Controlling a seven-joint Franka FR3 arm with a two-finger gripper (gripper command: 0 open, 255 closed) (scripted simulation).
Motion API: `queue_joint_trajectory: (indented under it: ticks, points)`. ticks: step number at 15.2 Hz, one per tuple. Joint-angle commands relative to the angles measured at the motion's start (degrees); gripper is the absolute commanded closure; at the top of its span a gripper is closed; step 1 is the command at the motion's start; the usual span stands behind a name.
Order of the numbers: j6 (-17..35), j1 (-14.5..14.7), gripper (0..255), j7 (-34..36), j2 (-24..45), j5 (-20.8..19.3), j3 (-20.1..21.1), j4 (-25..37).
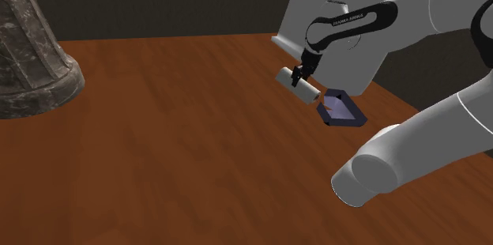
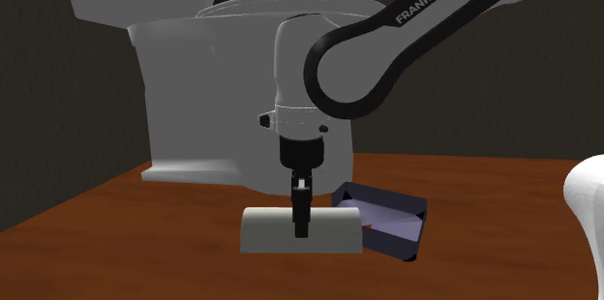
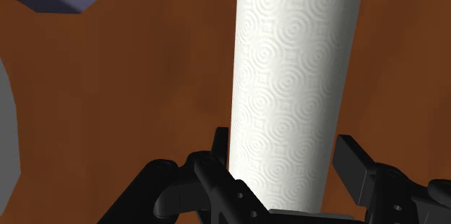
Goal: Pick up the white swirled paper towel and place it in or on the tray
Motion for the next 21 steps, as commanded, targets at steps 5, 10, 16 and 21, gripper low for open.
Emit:
queue_joint_trajectory:
  ticks: [5, 10, 16, 21]
  points:
    - [-5.1, -0.1, 255, 0.3, -2.6, -0.4, 0.6, 2.6]
    - [-9.2, -0.1, 255, 0.4, -4.2, -0.5, 1.1, 5.1]
    - [-12.7, -1.5, 255, -1.2, -8.0, -2.0, 0.3, 5.1]
    - [-14.7, -5.4, 255, -5.9, -14.5, -5.6, -2.9, 1.4]
